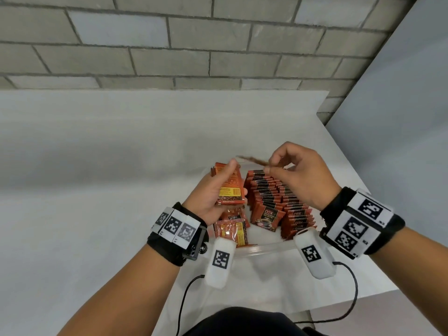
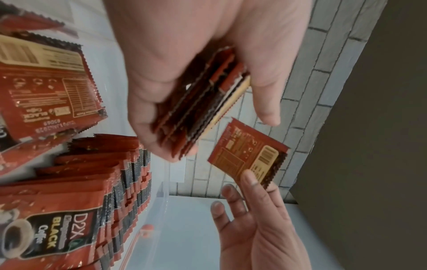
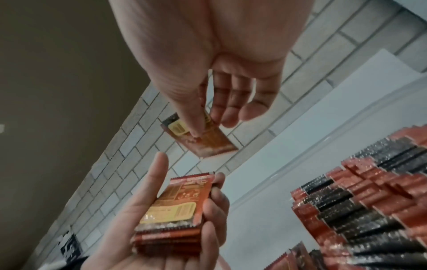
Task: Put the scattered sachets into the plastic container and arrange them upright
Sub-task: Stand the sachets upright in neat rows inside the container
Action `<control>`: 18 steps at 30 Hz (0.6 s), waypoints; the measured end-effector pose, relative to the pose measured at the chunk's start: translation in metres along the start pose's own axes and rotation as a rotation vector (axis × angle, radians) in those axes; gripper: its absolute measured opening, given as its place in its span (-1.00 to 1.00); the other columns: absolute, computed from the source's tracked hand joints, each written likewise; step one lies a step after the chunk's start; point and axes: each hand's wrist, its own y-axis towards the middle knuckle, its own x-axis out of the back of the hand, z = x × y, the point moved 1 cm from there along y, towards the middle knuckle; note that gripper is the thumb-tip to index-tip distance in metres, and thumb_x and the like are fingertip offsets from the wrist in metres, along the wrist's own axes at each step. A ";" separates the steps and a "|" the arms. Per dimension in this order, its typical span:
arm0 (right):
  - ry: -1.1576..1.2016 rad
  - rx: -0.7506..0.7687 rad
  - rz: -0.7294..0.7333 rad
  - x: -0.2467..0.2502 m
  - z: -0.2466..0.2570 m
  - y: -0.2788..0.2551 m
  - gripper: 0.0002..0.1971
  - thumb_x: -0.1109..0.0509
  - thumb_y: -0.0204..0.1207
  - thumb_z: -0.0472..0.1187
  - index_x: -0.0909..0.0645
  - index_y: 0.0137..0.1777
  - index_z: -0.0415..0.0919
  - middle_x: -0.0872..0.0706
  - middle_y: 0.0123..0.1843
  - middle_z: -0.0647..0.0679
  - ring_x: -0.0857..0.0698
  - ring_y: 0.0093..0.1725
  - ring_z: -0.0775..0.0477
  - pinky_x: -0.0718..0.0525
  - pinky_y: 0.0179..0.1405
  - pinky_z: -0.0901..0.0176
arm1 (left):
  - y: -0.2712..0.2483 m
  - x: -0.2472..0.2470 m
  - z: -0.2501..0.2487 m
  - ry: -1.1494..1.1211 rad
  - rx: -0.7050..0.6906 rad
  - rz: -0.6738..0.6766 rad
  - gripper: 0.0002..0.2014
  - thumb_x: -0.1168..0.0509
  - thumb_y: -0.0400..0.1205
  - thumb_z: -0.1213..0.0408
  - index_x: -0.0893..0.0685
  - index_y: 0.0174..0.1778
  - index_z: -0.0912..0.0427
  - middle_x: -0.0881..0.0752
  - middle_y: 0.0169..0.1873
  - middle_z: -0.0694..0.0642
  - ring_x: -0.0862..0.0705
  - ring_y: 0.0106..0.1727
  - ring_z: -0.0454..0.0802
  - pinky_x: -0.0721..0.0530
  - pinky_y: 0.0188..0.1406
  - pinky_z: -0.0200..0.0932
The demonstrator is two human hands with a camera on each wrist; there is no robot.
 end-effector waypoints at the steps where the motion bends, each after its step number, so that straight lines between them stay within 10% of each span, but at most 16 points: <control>1: -0.037 0.042 0.009 0.000 0.001 -0.002 -0.81 -0.59 0.35 -0.26 -0.59 -0.28 -0.09 -0.64 -0.22 0.05 -0.60 -0.22 0.09 -0.53 -0.17 0.27 | 0.000 0.000 0.001 -0.024 0.000 -0.003 -0.60 -0.45 0.43 -0.05 -0.67 0.01 0.17 -0.69 -0.21 0.20 -0.73 -0.29 0.05 -0.75 -0.24 -0.04; 6: -0.198 0.088 0.323 -0.010 0.000 -0.013 -0.76 -0.64 0.26 -0.07 -0.66 -0.14 0.13 -0.55 -0.06 0.14 -0.56 0.03 0.07 -0.53 0.07 0.13 | 0.001 -0.001 0.000 -0.077 -0.074 0.038 -0.58 -0.33 0.41 0.53 -0.64 0.20 0.26 -0.75 -0.04 0.29 -0.77 -0.10 0.15 -0.76 -0.18 -0.02; 12: -0.266 0.020 0.215 -0.005 0.004 0.002 -0.57 -0.46 0.51 -0.12 -0.52 0.38 0.04 -0.61 0.09 0.09 -0.59 -0.02 0.10 -0.46 -0.11 0.50 | 0.001 0.001 0.001 0.012 -0.106 0.046 -0.52 -0.32 0.37 0.65 -0.64 0.20 0.22 -0.76 -0.03 0.26 -0.76 -0.05 0.18 -0.75 -0.05 0.06; 18: -0.291 -0.201 0.540 0.005 -0.005 0.011 -0.84 -0.53 0.45 -0.23 -0.64 -0.04 -0.02 -0.66 -0.22 0.06 -0.58 -0.27 0.12 -0.50 -0.20 0.32 | 0.003 0.007 -0.005 0.022 -0.103 -0.108 -0.58 -0.38 0.50 0.48 -0.56 0.28 0.22 -0.70 -0.21 0.15 -0.71 -0.19 0.10 -0.71 -0.15 -0.03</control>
